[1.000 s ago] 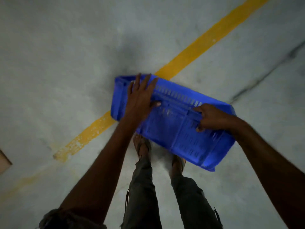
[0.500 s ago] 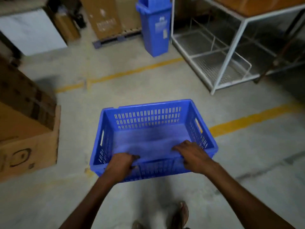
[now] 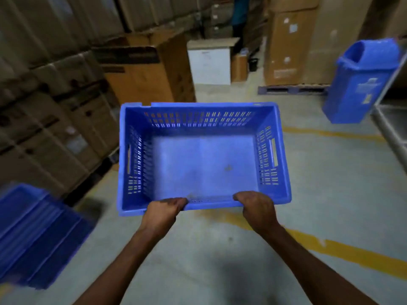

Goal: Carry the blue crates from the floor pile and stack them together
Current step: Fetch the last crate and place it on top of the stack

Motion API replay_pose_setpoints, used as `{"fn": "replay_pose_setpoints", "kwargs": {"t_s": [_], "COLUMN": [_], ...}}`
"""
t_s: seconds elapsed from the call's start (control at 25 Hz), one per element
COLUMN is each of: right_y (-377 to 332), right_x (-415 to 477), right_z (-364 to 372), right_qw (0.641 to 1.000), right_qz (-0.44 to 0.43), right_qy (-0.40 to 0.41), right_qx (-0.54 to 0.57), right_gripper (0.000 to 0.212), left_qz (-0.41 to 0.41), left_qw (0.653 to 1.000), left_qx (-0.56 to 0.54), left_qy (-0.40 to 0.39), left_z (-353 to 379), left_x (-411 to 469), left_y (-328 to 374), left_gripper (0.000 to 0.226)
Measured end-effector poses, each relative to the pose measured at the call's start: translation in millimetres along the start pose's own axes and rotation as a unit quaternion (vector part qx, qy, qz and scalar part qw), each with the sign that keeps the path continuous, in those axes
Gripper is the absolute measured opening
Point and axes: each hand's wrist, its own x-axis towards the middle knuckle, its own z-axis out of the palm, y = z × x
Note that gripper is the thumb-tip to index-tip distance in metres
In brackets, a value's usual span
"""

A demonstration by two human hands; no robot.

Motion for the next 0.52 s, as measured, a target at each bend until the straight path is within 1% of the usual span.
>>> {"fn": "replay_pose_setpoints", "kwargs": {"t_s": [0.08, 0.12, 0.2, 0.28, 0.36, 0.44, 0.52], "right_y": [-67.6, -102.1, -155.5, -205.2, -256.4, -303.6, -345.3], "right_x": [32.3, 50.4, 87.3, 128.1, 165.1, 189.9, 204.3], "right_z": [0.4, 1.7, 5.8, 10.9, 20.0, 36.5, 61.9], "right_qw": [0.998, 0.997, 0.996, 0.994, 0.989, 0.979, 0.969], "right_qz": [-0.047, -0.065, -0.085, -0.104, -0.143, -0.180, -0.208], "right_qy": [0.030, 0.034, 0.032, 0.015, -0.033, -0.093, -0.131], "right_qx": [-0.008, -0.006, 0.005, 0.006, -0.002, -0.005, 0.014], "right_gripper": [0.036, 0.033, 0.035, 0.038, 0.044, 0.050, 0.052], "left_qz": [-0.047, -0.073, -0.121, -0.176, -0.239, -0.299, -0.346], "left_qw": [0.998, 0.996, 0.987, 0.974, 0.963, 0.952, 0.938], "left_qx": [0.014, 0.029, 0.068, 0.097, 0.078, 0.027, -0.016], "left_qy": [0.030, 0.048, 0.082, 0.102, 0.096, 0.063, 0.028], "left_z": [-22.9, -37.7, -65.8, -87.9, -98.4, -95.7, -85.7], "left_x": [-48.5, -71.2, -98.8, -117.3, -139.5, -168.6, -201.2], "left_y": [-51.4, -78.6, -127.0, -172.8, -221.0, -262.3, -295.2], "left_gripper": [0.041, 0.037, 0.021, 0.016, 0.018, 0.025, 0.033]}}
